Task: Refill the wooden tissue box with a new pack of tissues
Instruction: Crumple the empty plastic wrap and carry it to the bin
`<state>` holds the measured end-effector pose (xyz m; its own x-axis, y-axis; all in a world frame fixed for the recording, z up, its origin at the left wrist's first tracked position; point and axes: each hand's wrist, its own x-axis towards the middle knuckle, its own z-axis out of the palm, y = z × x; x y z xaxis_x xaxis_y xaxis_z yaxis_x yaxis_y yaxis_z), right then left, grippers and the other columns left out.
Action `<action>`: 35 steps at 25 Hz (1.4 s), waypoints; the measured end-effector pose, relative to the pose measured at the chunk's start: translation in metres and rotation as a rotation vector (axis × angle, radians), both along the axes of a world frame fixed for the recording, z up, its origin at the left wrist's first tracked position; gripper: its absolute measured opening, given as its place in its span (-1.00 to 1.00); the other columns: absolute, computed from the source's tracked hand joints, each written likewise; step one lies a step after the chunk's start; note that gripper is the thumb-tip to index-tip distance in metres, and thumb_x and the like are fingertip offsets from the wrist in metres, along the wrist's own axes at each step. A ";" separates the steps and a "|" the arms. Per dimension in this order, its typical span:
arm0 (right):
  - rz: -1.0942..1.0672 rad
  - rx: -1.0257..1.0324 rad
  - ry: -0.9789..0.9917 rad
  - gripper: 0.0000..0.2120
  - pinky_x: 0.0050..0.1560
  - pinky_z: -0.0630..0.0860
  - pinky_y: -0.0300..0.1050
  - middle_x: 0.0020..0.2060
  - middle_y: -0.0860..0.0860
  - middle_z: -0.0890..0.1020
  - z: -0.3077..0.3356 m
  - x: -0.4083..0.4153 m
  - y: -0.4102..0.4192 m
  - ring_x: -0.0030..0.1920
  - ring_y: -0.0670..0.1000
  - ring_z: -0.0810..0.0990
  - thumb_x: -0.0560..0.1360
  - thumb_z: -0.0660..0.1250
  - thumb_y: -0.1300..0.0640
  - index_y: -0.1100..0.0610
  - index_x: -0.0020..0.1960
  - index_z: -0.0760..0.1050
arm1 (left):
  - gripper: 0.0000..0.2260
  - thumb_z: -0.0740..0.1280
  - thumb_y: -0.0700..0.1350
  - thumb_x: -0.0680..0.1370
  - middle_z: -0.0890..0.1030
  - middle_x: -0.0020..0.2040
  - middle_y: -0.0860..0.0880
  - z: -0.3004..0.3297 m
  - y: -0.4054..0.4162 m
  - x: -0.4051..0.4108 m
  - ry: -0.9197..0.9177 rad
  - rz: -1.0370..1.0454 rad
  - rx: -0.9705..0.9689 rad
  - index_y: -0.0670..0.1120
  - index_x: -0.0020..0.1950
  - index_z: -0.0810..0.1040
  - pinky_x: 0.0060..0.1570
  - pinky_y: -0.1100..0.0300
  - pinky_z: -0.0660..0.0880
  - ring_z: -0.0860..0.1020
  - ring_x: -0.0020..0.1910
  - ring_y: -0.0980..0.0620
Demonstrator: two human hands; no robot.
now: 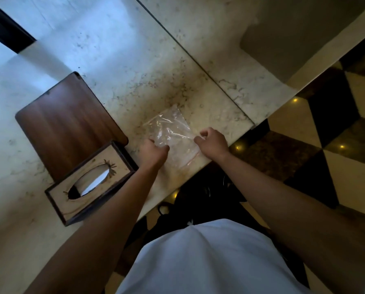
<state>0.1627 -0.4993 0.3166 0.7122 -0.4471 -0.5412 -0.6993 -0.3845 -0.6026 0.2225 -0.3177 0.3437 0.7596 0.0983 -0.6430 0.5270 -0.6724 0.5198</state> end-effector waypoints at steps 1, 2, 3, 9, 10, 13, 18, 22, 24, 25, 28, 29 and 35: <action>0.013 0.028 -0.006 -0.63 0.10 0.48 -0.11 0.15 0.09 0.65 0.000 0.001 -0.001 0.15 0.10 0.60 0.48 0.37 -0.04 0.13 0.20 0.59 | -0.54 0.43 -0.12 0.50 0.60 0.09 -0.21 0.000 -0.003 0.001 0.036 0.079 -0.059 -0.13 0.33 0.36 -0.04 -0.13 0.66 0.65 -0.02 -0.19; 0.013 0.066 -0.012 -0.67 0.05 0.47 -0.14 0.10 0.06 0.67 0.001 0.001 -0.002 0.12 0.07 0.61 0.48 0.38 -0.02 0.13 0.17 0.62 | -0.56 0.43 -0.15 0.50 0.59 0.03 -0.21 0.001 -0.006 0.002 0.070 0.158 -0.120 -0.14 0.32 0.35 -0.18 -0.08 0.68 0.65 -0.11 -0.16; -0.001 0.112 -0.020 -0.72 0.05 0.47 -0.16 0.07 0.04 0.68 0.002 0.002 -0.003 0.09 0.04 0.62 0.48 0.40 0.01 0.13 0.13 0.64 | -0.59 0.43 -0.17 0.51 0.58 -0.02 -0.20 0.001 -0.009 0.003 0.096 0.222 -0.172 -0.17 0.29 0.36 -0.35 0.01 0.66 0.63 -0.19 -0.12; -0.205 0.451 -0.133 -0.95 -0.25 0.54 -0.24 -0.25 -0.03 0.69 0.007 -0.016 -0.011 -0.31 -0.12 0.61 0.48 0.47 0.16 0.04 -0.07 0.66 | -0.84 0.41 -0.16 0.55 0.66 -0.14 -0.15 -0.007 -0.007 0.008 0.123 0.323 -0.330 -0.25 0.03 0.60 -0.43 0.17 0.41 0.52 -0.38 0.00; -0.245 0.476 -0.165 -0.92 -0.29 0.53 -0.26 -0.26 -0.03 0.69 0.008 -0.021 -0.013 -0.32 -0.13 0.61 0.49 0.48 0.19 0.08 -0.03 0.67 | -0.88 0.40 -0.16 0.56 0.67 -0.17 -0.13 -0.006 -0.006 0.008 0.124 0.309 -0.363 -0.22 -0.02 0.62 -0.41 0.17 0.41 0.51 -0.41 0.02; -0.396 0.540 -0.241 -0.83 -0.26 0.54 -0.25 -0.25 -0.02 0.66 0.011 -0.036 -0.014 -0.32 -0.12 0.60 0.49 0.48 0.26 0.15 0.07 0.67 | -0.89 0.37 -0.21 0.59 0.63 -0.25 -0.11 -0.001 -0.005 0.006 0.096 0.302 -0.463 -0.18 -0.12 0.61 -0.35 0.13 0.48 0.55 -0.39 0.02; -0.495 0.667 -0.289 -0.78 -0.20 0.50 -0.18 -0.24 0.04 0.61 0.024 -0.055 0.006 -0.30 -0.06 0.56 0.50 0.42 0.34 0.13 0.11 0.66 | -0.88 0.25 -0.25 0.66 0.65 -0.13 -0.21 0.012 0.005 0.004 0.140 0.276 -0.715 -0.30 0.04 0.54 -0.01 -0.12 0.64 0.68 -0.17 -0.18; -0.480 0.851 -0.210 -0.75 -0.23 0.46 -0.16 -0.22 0.09 0.57 0.040 -0.066 0.015 -0.30 -0.02 0.51 0.53 0.36 0.22 0.24 0.18 0.64 | -0.90 0.25 -0.27 0.66 0.68 -0.19 -0.23 0.026 0.015 0.004 0.195 0.156 -0.823 -0.29 0.03 0.52 -0.11 -0.13 0.69 0.70 -0.24 -0.21; -0.395 0.793 -0.246 -0.69 -0.15 0.47 -0.11 -0.16 0.09 0.58 0.044 -0.073 0.020 -0.21 0.03 0.53 0.54 0.38 0.08 0.25 0.18 0.64 | -0.91 0.27 -0.27 0.65 0.67 -0.19 -0.23 0.030 0.022 0.003 0.221 0.046 -0.813 -0.28 0.03 0.53 -0.18 -0.09 0.68 0.69 -0.27 -0.19; -0.363 0.729 -0.274 -0.69 -0.17 0.49 -0.13 -0.15 0.07 0.60 0.045 -0.076 0.023 -0.20 0.00 0.54 0.54 0.39 0.03 0.21 0.16 0.66 | -0.90 0.29 -0.26 0.64 0.67 -0.19 -0.22 0.031 0.025 0.001 0.229 -0.012 -0.799 -0.28 0.03 0.55 -0.21 -0.06 0.67 0.69 -0.26 -0.19; -0.400 0.600 -0.333 -0.81 -0.28 0.51 -0.23 -0.24 0.03 0.66 0.043 -0.088 0.029 -0.30 -0.06 0.56 0.58 0.36 0.09 0.17 0.04 0.71 | -0.87 0.30 -0.23 0.64 0.69 -0.19 -0.20 0.032 0.028 -0.007 0.245 -0.151 -0.742 -0.29 0.03 0.57 -0.26 0.00 0.66 0.70 -0.29 -0.14; -0.444 0.580 -0.342 -0.82 -0.31 0.51 -0.24 -0.29 0.02 0.67 0.041 -0.095 0.030 -0.33 -0.07 0.56 0.59 0.36 0.13 0.19 -0.01 0.70 | -0.87 0.30 -0.23 0.64 0.68 -0.22 -0.20 0.031 0.026 -0.012 0.244 -0.189 -0.724 -0.29 0.02 0.58 -0.29 0.03 0.66 0.68 -0.34 -0.10; -0.530 0.406 -0.457 -0.88 -0.09 0.57 -0.24 -0.13 0.00 0.72 0.032 -0.143 0.008 -0.17 -0.12 0.64 0.57 0.39 0.23 0.18 0.06 0.67 | -0.88 0.29 -0.28 0.63 0.62 -0.34 -0.14 0.027 -0.003 -0.036 0.198 -0.340 -0.689 -0.26 0.10 0.59 -0.48 0.20 0.52 0.53 -0.56 0.01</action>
<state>0.0200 -0.4917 0.3491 0.6504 -0.6188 -0.4406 -0.3781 0.2393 -0.8943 0.1862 -0.3210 0.3711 0.5415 -0.5876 -0.6012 0.4772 -0.3740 0.7953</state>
